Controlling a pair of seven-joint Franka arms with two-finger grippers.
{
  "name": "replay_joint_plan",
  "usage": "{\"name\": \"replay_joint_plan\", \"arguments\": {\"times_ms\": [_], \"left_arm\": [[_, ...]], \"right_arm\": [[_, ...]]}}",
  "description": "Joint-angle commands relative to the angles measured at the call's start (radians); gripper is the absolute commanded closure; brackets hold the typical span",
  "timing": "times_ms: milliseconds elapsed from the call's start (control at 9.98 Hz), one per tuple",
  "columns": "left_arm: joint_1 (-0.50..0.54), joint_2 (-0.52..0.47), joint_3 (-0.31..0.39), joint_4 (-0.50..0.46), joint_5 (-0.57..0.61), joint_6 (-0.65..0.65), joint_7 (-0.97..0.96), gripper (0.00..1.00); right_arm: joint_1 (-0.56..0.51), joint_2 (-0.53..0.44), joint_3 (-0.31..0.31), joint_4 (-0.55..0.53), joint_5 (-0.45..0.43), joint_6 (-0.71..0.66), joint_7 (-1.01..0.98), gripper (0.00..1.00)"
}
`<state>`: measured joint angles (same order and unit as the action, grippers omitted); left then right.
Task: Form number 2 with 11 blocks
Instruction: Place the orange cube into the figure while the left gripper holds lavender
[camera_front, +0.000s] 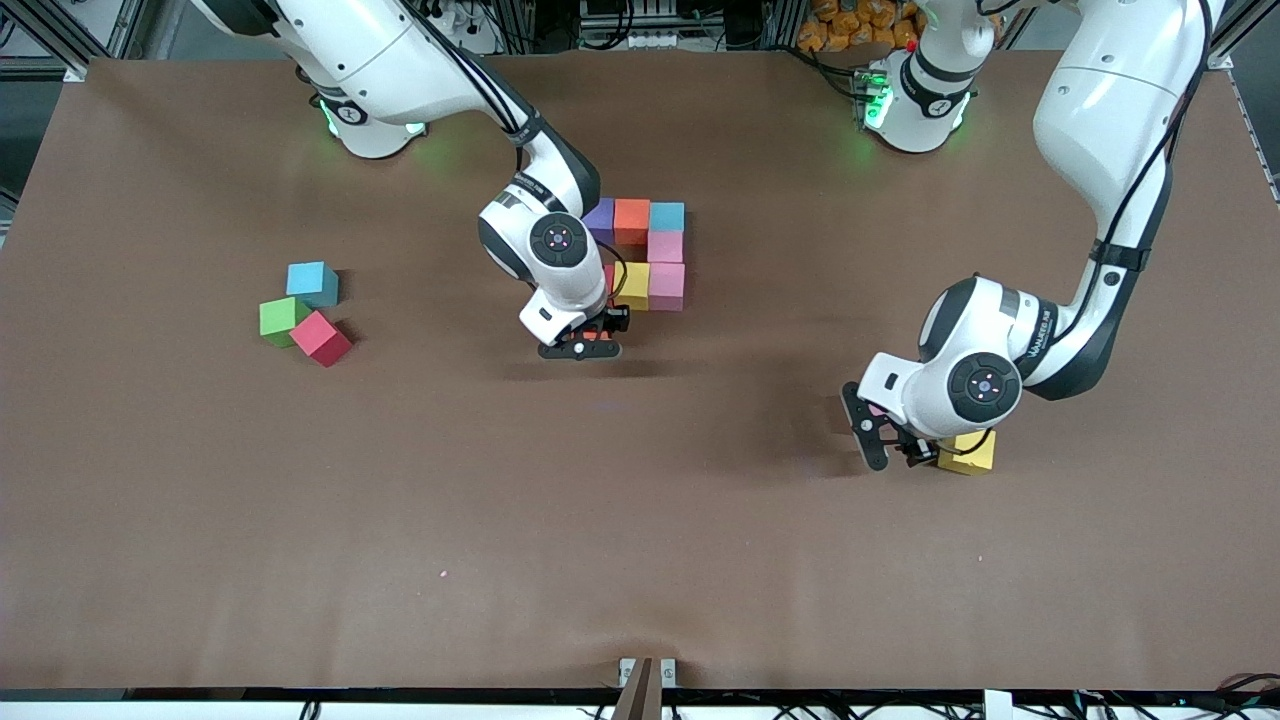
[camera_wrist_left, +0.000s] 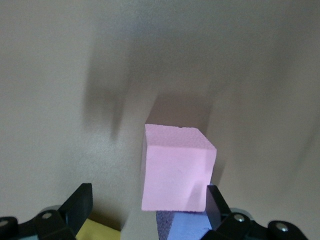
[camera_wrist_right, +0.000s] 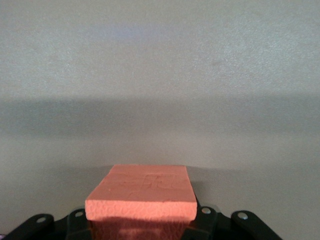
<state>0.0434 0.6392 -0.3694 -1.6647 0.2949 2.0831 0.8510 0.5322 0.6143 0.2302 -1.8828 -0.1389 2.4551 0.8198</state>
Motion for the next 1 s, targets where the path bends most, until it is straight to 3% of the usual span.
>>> {"name": "replay_joint_plan", "arguments": {"times_ms": [0,100,200,401,501,601,902], "left_arm": [[-0.005,0.011,-0.003,-0.003,0.026,0.015,0.017,0.00],[-0.005,0.014,-0.003,-0.003,0.026,0.015,0.017,0.00],[-0.004,0.019,-0.003,-0.003,0.027,0.015,0.017,0.00],[-0.004,0.025,-0.003,-0.003,0.027,0.015,0.017,0.00],[0.000,0.028,-0.003,-0.003,0.027,0.015,0.017,0.00],[0.000,0.031,-0.003,-0.006,0.027,0.015,0.017,0.00],[0.000,0.034,-0.003,-0.012,0.027,0.015,0.017,0.00]], "right_arm": [[0.015,0.021,-0.006,0.008,-0.015,-0.007,0.025,0.60],[0.015,0.021,-0.006,0.008,-0.015,-0.005,0.025,0.59],[0.015,0.021,-0.006,0.010,-0.015,-0.005,0.025,0.52],[0.012,0.021,-0.006,0.011,-0.011,-0.010,0.027,0.27],[0.011,0.019,-0.006,0.011,-0.011,-0.013,0.027,0.09],[0.009,0.015,-0.006,0.011,-0.011,-0.015,0.025,0.00],[0.005,-0.014,-0.006,0.016,-0.005,-0.030,0.018,0.00]]}}
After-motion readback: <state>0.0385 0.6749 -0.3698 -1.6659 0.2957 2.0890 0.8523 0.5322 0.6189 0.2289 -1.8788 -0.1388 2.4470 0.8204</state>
